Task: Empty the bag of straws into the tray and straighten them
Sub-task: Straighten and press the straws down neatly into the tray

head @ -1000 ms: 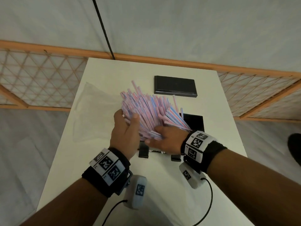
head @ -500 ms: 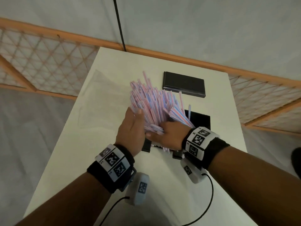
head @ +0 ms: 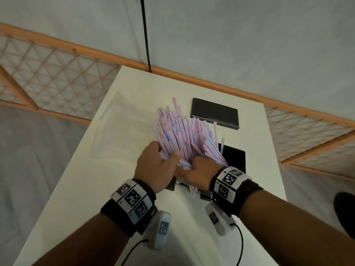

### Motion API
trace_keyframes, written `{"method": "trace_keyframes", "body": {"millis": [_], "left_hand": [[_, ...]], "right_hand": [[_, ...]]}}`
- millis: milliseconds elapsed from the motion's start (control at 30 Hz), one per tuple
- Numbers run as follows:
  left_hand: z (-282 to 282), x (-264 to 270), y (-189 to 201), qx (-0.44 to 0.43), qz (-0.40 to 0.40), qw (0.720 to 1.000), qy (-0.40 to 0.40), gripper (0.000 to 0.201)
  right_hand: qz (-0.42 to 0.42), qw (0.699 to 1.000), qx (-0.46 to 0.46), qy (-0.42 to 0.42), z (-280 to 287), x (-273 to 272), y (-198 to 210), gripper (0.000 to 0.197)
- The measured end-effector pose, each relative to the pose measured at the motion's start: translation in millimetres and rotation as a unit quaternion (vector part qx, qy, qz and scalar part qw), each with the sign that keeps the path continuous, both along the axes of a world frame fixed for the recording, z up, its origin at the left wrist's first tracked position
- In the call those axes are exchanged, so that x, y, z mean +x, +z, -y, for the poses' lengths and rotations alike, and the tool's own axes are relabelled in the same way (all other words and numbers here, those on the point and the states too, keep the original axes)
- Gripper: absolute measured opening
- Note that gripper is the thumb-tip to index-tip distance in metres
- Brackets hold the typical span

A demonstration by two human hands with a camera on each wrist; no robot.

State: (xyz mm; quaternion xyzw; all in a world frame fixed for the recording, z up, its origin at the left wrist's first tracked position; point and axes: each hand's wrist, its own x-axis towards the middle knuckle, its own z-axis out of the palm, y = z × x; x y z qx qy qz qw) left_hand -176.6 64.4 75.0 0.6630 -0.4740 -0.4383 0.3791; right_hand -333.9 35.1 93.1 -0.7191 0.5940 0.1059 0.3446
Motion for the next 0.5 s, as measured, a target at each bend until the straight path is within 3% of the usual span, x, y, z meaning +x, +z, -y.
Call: {"method": "trace_keyframes", "body": {"millis": [67,200,333,500], "left_hand": [[4,5,1,0.004,0.039,0.999,-0.001,0.032],[10,9,6,0.005,0.074,0.997,-0.004,0.029],[17,10,8,0.026,0.1,0.995,-0.014,0.029],[19,10,7,0.009,0.113,0.993,-0.019,0.028]], "right_hand": [[-0.001,1.0,-0.027,-0.009,-2,-3,-2,0.076],[0.009,0.999,-0.054,0.003,-8,-7,6,0.045],[0.037,0.997,-0.061,-0.022,-5,-13,4,0.06],[0.11,0.986,-0.077,-0.098,-2,-15,3,0.054]]}}
